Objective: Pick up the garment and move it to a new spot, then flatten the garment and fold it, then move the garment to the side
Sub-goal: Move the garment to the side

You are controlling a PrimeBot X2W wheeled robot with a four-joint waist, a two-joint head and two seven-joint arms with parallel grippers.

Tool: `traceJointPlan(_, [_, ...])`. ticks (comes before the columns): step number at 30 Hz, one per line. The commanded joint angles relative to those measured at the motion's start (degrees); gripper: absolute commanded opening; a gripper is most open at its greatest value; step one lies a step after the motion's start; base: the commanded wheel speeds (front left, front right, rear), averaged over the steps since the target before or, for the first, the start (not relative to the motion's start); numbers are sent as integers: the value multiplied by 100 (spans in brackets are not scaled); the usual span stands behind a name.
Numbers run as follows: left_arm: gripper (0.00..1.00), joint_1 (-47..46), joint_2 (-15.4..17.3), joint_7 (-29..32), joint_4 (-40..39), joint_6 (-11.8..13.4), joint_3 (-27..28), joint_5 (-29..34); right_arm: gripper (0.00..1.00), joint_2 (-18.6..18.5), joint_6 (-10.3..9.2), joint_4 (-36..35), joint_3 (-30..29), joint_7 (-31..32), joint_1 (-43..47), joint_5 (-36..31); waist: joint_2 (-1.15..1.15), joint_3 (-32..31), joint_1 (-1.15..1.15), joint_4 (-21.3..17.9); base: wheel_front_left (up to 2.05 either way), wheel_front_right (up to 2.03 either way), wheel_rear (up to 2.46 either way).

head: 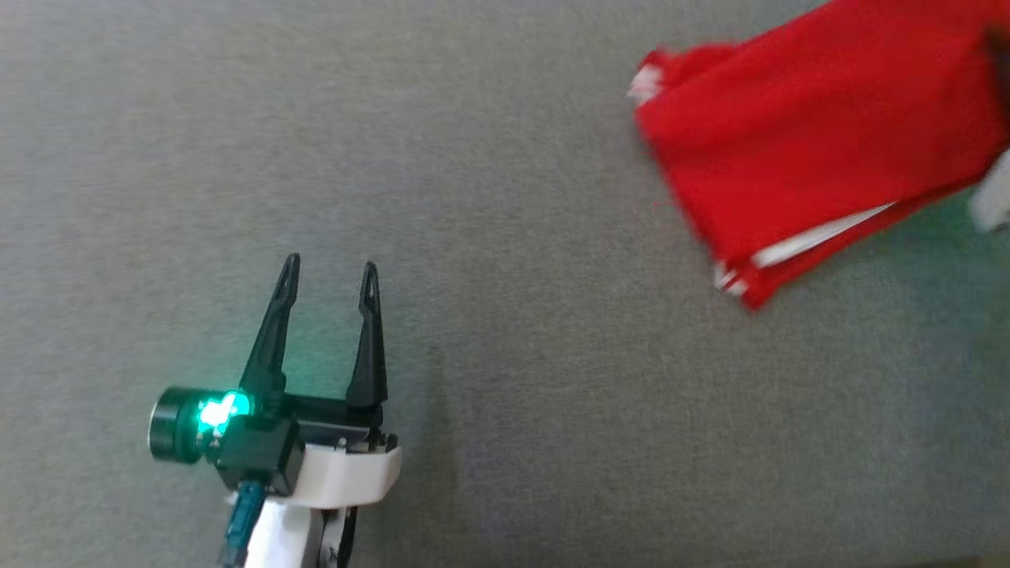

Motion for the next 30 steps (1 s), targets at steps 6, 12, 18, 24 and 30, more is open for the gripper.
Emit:
traceJointPlan(6, [100,-282,47,-29,-183,-104,173,122,0,-786,-4,-887,-893,494,71,-213,0,548,-1,-372,0,0,0])
traceJointPlan(12, [100,-430,76,-29,-218,-135,160,171,0,-1013,-4,-1339,-1816,866,242,-434,0,793,-1,-444,0,0,0])
traceJointPlan(18, [100,-583,79,-29,-236,-246,159,55,100,-748,-4,-1748,-2367,1012,456,-871,0,798,-1,-421,0,0,0])
traceJointPlan(24, [100,-469,23,-29,-95,-350,219,-279,100,200,-4,-1891,-1806,496,896,-1238,0,144,-1,-271,0,0,0])
traceJointPlan(30, [100,-139,-6,-29,25,-487,229,-439,100,1104,-4,-1324,-785,-431,1511,-947,0,-718,-1,0,0,0,0])
